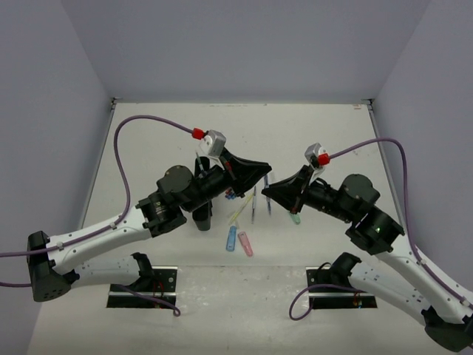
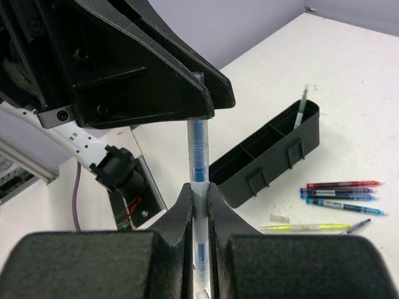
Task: Sort the stationery into containers
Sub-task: Close the pen cap on the pen.
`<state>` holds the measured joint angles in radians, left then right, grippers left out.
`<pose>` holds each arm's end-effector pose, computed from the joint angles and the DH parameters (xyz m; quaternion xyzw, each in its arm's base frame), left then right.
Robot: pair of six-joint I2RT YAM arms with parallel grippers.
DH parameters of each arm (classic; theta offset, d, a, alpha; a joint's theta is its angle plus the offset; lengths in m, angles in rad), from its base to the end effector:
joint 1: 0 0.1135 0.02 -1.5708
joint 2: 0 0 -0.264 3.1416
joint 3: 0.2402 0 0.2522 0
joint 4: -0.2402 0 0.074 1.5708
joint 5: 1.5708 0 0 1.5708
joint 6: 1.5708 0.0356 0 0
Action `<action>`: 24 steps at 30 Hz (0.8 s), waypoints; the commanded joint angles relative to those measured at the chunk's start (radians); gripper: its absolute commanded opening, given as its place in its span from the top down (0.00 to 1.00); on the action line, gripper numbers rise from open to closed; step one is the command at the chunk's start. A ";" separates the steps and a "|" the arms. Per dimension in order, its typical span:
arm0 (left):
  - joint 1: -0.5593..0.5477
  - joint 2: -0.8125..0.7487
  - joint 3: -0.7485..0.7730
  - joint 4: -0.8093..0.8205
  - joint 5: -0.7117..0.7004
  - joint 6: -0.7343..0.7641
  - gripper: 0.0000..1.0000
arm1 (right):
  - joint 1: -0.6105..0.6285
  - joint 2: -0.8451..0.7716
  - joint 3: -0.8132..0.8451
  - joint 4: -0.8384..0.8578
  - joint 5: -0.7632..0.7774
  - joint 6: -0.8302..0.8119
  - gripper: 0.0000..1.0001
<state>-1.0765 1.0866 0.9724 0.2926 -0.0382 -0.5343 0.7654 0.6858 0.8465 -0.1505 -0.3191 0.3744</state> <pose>0.1222 -0.2240 0.3983 0.1576 0.6217 -0.5447 0.5403 0.1045 0.1159 0.3802 -0.2457 0.6594 0.4727 0.5305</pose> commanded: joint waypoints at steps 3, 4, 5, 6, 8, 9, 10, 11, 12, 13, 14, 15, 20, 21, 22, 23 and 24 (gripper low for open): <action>-0.013 0.040 -0.145 -0.025 0.085 -0.082 1.00 | -0.051 0.094 0.258 0.201 0.136 -0.017 1.00; -0.015 0.035 -0.183 0.013 0.095 -0.091 1.00 | -0.059 0.121 0.295 0.200 0.139 -0.013 1.00; -0.016 0.029 -0.201 0.025 0.095 -0.097 1.00 | -0.063 0.135 0.315 0.201 0.144 -0.014 1.00; -0.016 0.026 -0.218 0.040 0.101 -0.102 1.00 | -0.067 0.136 0.329 0.201 0.147 -0.013 1.00; -0.022 0.017 -0.251 0.056 0.110 -0.118 1.00 | -0.100 0.166 0.361 0.201 0.143 -0.002 1.00; -0.025 0.014 -0.266 0.056 0.101 -0.119 1.00 | -0.106 0.172 0.369 0.200 0.119 -0.003 1.00; -0.026 0.008 -0.274 0.054 0.089 -0.118 1.00 | -0.107 0.178 0.370 0.193 0.112 -0.010 1.00; -0.025 -0.006 -0.266 0.023 0.043 -0.109 1.00 | -0.107 0.186 0.358 0.176 0.087 -0.032 1.00; -0.024 -0.022 -0.244 -0.020 -0.018 -0.087 1.00 | -0.107 0.188 0.328 0.168 0.057 -0.050 1.00; -0.023 -0.036 -0.218 -0.065 -0.079 -0.062 1.00 | -0.107 0.188 0.291 0.167 0.032 -0.062 1.00; -0.022 -0.046 -0.185 -0.114 -0.144 -0.037 1.00 | -0.107 0.184 0.249 0.173 0.014 -0.075 0.97; -0.022 -0.053 -0.164 -0.159 -0.213 -0.014 1.00 | -0.107 0.181 0.223 0.177 -0.002 -0.087 0.96; 0.002 -0.035 0.017 -0.291 -0.629 0.087 1.00 | -0.107 0.143 -0.010 0.253 0.006 -0.070 0.38; 0.010 -0.029 0.044 -0.290 -0.692 0.114 1.00 | -0.107 0.137 -0.030 0.249 0.025 -0.066 0.27; 0.019 -0.018 0.069 -0.290 -0.759 0.133 1.00 | -0.107 0.131 -0.041 0.235 0.054 -0.066 0.19; 0.027 -0.003 0.091 -0.287 -0.829 0.151 1.00 | -0.107 0.126 -0.048 0.215 0.090 -0.068 0.15; 0.034 0.016 0.103 -0.267 -0.900 0.190 1.00 | -0.107 0.119 -0.052 0.191 0.130 -0.070 0.14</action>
<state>-1.0708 1.0634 0.9748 0.1011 -0.5756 -0.4948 0.6591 0.8381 0.8200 -0.0474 -0.3304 0.3124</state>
